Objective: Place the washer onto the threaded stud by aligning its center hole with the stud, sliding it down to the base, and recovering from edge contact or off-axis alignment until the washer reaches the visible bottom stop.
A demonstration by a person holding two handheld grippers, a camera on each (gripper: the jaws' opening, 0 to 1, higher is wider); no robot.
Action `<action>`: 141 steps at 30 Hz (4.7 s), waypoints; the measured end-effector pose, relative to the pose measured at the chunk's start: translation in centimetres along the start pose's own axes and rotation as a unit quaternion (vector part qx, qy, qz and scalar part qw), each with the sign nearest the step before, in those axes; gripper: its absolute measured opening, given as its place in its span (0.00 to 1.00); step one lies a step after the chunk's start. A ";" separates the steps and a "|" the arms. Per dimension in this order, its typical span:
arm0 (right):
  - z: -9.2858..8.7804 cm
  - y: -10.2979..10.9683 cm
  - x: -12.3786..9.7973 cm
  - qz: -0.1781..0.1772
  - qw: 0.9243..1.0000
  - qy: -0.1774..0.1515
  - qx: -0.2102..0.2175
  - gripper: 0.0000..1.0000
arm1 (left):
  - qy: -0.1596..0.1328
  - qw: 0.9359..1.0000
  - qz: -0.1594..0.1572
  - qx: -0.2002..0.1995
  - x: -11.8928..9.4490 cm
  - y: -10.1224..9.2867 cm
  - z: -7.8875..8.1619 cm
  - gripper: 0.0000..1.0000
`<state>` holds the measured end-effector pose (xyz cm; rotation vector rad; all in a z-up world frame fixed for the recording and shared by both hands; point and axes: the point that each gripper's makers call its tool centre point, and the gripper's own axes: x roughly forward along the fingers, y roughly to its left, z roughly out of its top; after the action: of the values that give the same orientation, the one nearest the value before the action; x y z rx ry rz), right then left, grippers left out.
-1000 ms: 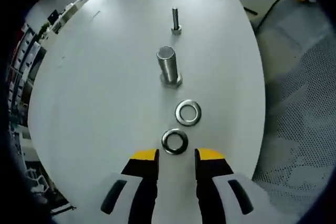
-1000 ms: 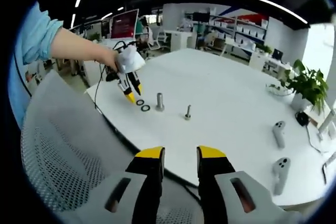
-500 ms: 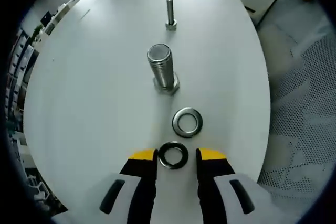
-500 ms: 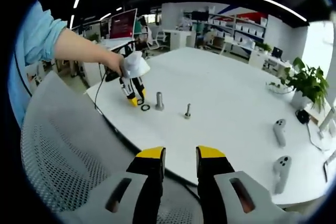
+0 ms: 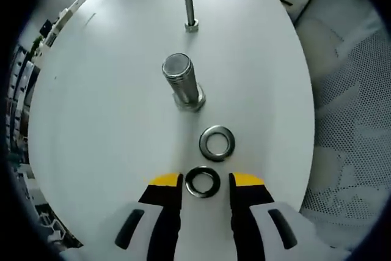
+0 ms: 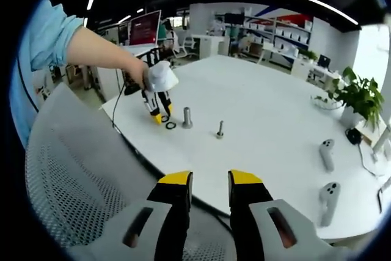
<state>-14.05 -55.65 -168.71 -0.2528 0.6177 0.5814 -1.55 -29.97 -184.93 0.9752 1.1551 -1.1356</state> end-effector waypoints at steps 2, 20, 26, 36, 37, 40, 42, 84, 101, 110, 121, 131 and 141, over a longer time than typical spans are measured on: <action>0.0 0.0 0.0 0.001 1.000 0.000 0.000 0.26 | 0.020 0.999 -0.005 0.031 -0.1 -0.1 -0.5 0.31; 0.1 0.0 0.0 0.003 1.000 -0.005 0.005 0.25 | -0.009 1.000 0.008 -0.007 -0.2 0.3 -0.6 0.21; 0.1 0.0 0.0 0.001 1.000 -0.006 0.006 0.25 | -0.026 0.999 0.012 -0.020 -0.1 0.2 -0.4 0.20; 0.1 -0.1 0.0 0.000 1.000 -0.006 0.008 0.25 | -0.056 0.995 0.038 -0.067 -0.4 0.4 -0.8 0.20; 0.1 -0.1 0.0 0.000 1.000 -0.006 0.008 0.24 | -0.059 0.995 0.042 -0.068 -0.5 0.5 -0.8 0.20; 0.1 -0.1 0.0 0.000 1.000 -0.006 0.008 0.24 | -0.069 0.993 0.048 -0.084 -0.9 0.9 -0.8 0.19; 0.1 -0.1 0.0 0.000 1.000 -0.006 0.007 0.24 | -0.079 0.991 0.048 -0.096 -1.4 1.2 -0.5 0.19; 0.3 -0.1 0.0 0.003 1.000 -0.016 0.014 0.23 | -0.091 0.993 0.059 -0.043 -7.2 1.9 8.1 0.19; 0.3 0.0 0.0 0.006 1.000 -0.018 0.016 0.23 | -0.061 0.996 0.047 -0.037 -5.4 1.5 9.2 0.19; 0.4 0.1 0.0 0.008 1.000 -0.020 0.016 0.23 | -0.039 0.998 0.050 -0.025 -4.4 2.0 9.1 0.19; 0.4 0.1 0.0 0.011 1.000 -0.021 0.018 0.23 | -0.003 0.999 0.042 -0.010 -1.4 2.4 8.7 0.19; 0.4 0.2 0.0 0.014 1.000 -0.020 0.020 0.23 | 0.014 0.999 0.030 -0.019 0.5 2.0 8.2 0.19; 0.5 0.4 0.0 0.020 0.999 -0.020 0.018 0.20 | -0.004 0.999 0.038 -0.008 0.1 2.2 7.9 0.24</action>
<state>-14.05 -55.16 -168.38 -0.1945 0.5942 0.6112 2.03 -37.30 -183.76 0.9938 1.1100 -1.0679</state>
